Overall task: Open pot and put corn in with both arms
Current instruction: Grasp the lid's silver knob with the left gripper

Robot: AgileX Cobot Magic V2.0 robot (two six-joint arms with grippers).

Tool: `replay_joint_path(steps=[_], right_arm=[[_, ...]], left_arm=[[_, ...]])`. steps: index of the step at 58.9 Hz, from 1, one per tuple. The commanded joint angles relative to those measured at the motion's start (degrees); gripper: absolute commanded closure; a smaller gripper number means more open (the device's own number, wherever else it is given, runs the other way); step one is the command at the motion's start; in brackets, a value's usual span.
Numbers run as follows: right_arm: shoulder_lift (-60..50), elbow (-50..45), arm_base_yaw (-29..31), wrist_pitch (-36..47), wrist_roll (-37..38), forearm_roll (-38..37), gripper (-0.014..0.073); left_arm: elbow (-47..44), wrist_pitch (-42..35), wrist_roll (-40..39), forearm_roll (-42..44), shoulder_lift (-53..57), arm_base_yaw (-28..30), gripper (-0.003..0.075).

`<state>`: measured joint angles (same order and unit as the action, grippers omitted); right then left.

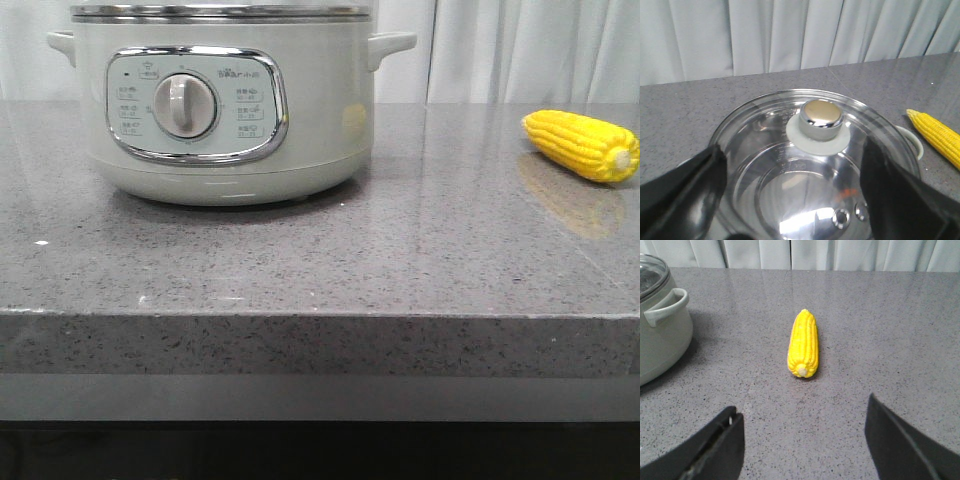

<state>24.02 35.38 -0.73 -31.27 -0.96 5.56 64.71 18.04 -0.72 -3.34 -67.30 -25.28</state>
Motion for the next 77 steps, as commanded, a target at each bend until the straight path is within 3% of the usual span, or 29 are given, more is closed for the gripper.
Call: replay_joint_path(steps=[1, 26, 67, 77], right_arm=[[1.0, 1.9, 0.3, 4.1, -0.2, 0.2, 0.0063], [1.0, 1.9, 0.3, 4.1, -0.2, 0.2, 0.0063], [1.0, 1.9, 0.3, 4.0, -0.2, 0.2, 0.0063], [1.0, 1.9, 0.3, 4.0, -0.2, 0.2, 0.0063]], left_arm=[[5.3, -5.1, 0.2, -0.3, -2.7, -1.6, 0.0174], [19.3, -5.6, 0.2, -3.0, -18.5, -2.2, 0.0174], [20.0, -8.7, 0.2, -4.3, -25.5, -2.2, 0.0177], [20.0, -7.3, 0.2, -4.3, -25.5, -2.2, 0.0293]])
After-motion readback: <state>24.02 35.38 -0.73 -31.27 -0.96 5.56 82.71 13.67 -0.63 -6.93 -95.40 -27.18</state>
